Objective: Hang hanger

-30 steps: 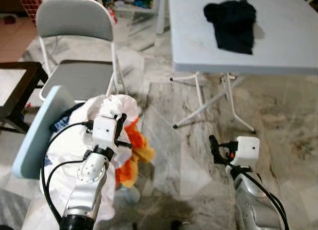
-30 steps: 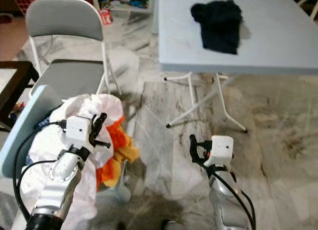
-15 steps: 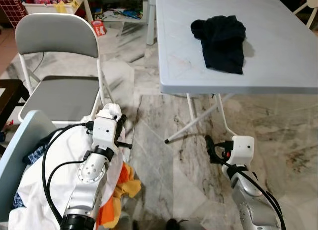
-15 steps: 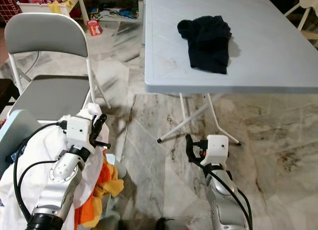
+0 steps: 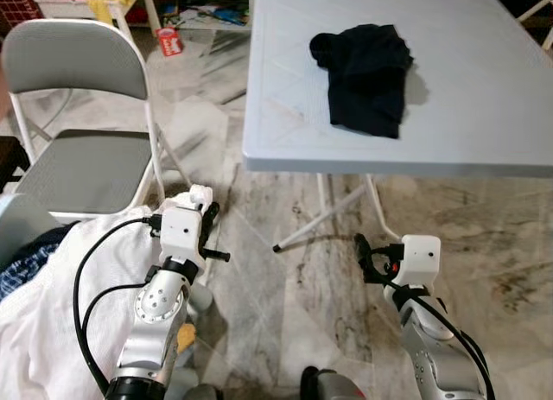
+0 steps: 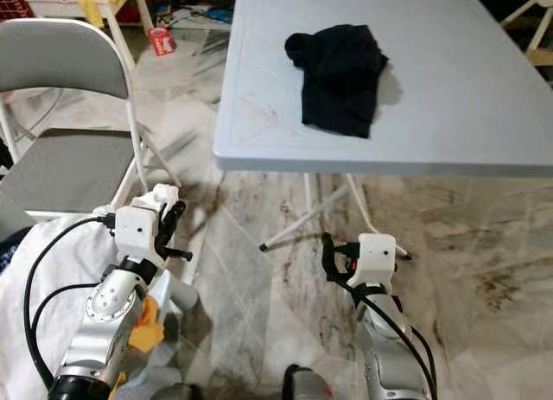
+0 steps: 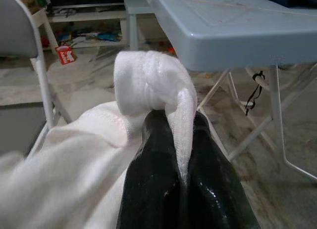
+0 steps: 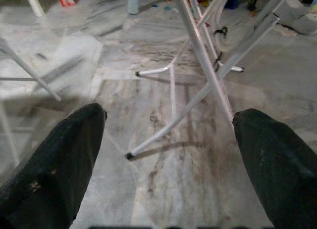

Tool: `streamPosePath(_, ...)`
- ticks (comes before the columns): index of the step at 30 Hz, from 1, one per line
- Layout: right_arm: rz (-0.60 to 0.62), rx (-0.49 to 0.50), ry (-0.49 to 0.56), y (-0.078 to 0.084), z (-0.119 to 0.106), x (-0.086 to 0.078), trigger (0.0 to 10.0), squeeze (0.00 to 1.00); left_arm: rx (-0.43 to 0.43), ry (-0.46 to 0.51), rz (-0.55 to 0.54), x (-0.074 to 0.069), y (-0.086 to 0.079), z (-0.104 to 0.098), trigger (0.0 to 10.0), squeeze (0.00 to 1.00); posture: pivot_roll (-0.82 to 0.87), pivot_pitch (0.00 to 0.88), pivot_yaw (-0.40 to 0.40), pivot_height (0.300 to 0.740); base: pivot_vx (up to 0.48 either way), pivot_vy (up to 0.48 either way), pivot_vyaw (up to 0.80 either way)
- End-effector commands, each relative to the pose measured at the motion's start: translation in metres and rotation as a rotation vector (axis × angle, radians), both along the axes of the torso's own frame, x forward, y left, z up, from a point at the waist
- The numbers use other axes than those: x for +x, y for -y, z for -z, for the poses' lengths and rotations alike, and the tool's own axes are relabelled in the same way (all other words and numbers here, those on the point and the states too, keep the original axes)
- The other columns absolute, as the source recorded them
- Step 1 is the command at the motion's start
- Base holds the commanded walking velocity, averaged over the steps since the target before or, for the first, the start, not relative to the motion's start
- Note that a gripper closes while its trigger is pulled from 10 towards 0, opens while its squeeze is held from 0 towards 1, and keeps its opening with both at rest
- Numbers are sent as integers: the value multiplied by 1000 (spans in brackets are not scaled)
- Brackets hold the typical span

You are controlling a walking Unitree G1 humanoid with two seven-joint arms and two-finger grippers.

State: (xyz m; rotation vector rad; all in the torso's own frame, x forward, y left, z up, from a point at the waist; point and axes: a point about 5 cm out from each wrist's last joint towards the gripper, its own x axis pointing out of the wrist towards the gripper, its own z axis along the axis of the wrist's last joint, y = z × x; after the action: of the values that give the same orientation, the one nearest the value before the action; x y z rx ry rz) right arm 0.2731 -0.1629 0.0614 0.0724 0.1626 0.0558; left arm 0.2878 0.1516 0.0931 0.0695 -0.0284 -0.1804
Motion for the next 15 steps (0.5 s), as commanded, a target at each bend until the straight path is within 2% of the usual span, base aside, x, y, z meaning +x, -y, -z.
streamPosePath(1,-2,-1,-21,-1,4,-3,10000,0,1,4,-7,-1,-4,-1,0,0,-12,197,-7,740,0,-296,0)
streamPosePath(8,0,4,-23,0,4,-2,10000,0,-9,3,-4,0,-1,-2,0,0,-15,196,-9,740,0,-380,0)
streamPosePath(15,3,3,-25,1,5,-2,10000,0,-17,7,-1,1,0,-3,0,0,-18,196,-11,740,0,-434,-530)
